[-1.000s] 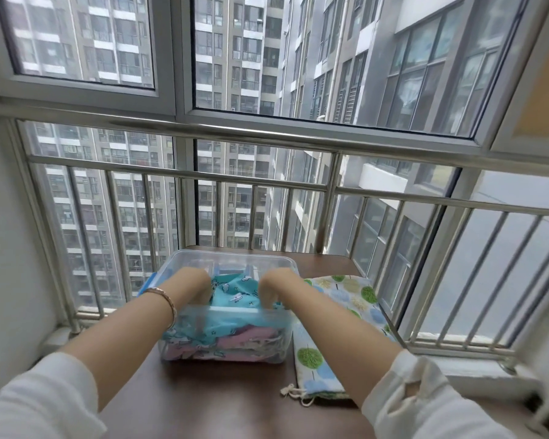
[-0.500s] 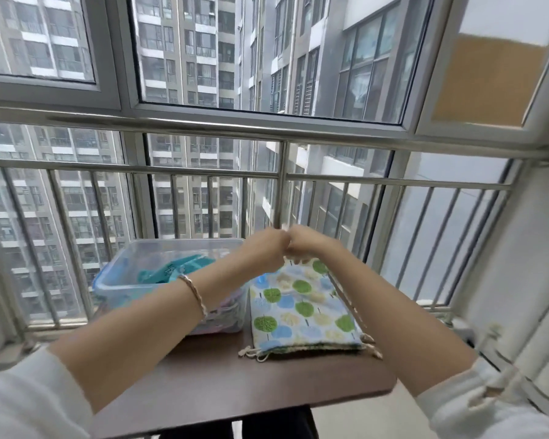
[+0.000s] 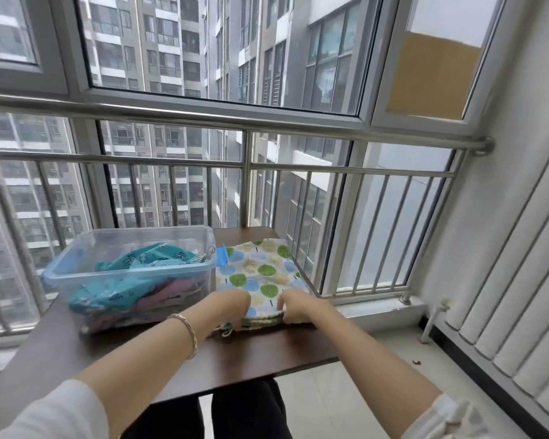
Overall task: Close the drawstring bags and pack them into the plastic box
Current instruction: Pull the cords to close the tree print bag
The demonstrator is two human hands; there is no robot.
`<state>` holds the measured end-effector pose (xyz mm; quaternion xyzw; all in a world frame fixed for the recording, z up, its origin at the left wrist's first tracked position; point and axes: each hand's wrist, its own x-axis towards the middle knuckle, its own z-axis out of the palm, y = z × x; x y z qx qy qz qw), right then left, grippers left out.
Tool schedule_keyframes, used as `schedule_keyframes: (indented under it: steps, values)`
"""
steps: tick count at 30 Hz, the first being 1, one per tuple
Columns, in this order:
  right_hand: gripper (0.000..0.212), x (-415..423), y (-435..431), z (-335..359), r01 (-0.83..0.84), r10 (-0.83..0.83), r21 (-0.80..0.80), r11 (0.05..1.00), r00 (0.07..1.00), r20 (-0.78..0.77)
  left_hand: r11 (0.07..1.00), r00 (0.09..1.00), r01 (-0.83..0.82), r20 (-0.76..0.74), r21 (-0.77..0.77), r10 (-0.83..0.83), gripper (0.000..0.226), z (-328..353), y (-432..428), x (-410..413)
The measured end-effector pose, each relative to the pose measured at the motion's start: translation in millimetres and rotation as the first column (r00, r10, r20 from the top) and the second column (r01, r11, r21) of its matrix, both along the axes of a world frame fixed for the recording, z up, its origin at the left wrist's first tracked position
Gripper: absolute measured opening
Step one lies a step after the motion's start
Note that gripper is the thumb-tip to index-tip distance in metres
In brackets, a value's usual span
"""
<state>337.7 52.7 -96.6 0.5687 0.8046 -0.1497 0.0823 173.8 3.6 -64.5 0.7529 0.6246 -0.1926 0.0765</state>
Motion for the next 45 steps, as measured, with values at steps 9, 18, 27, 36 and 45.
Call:
schedule_keyframes:
  steps: [9,18,27,36,45]
  values:
    - [0.033,-0.3,13.7,25.0,0.066,-0.063,0.083,0.994,0.998,-0.031,0.948,0.86,-0.218,0.505,0.232,0.074,0.027,36.8,22.2,-5.6]
    - [0.028,-33.8,47.3,114.8,0.323,-0.303,-0.195,0.926,0.328,-0.895,0.781,0.206,-0.612,0.979,0.122,0.009,0.023,93.0,32.9,2.1]
    - [0.031,-35.9,41.8,192.8,0.402,-0.024,0.05,0.914,0.177,-0.984,0.826,0.033,-0.526,0.976,0.2,-0.215,0.014,170.9,10.0,-8.0]
    - [0.022,-52.7,-3.9,222.7,0.186,0.112,0.205,0.961,0.414,-0.903,0.761,0.187,-0.546,0.936,0.35,-0.297,0.022,192.9,-42.8,-50.6]
    - [0.01,-68.7,-32.8,233.1,-0.285,0.103,-0.043,0.957,0.479,-0.872,0.732,0.275,-0.563,0.922,0.384,-0.272,0.021,196.2,-91.8,-118.0]
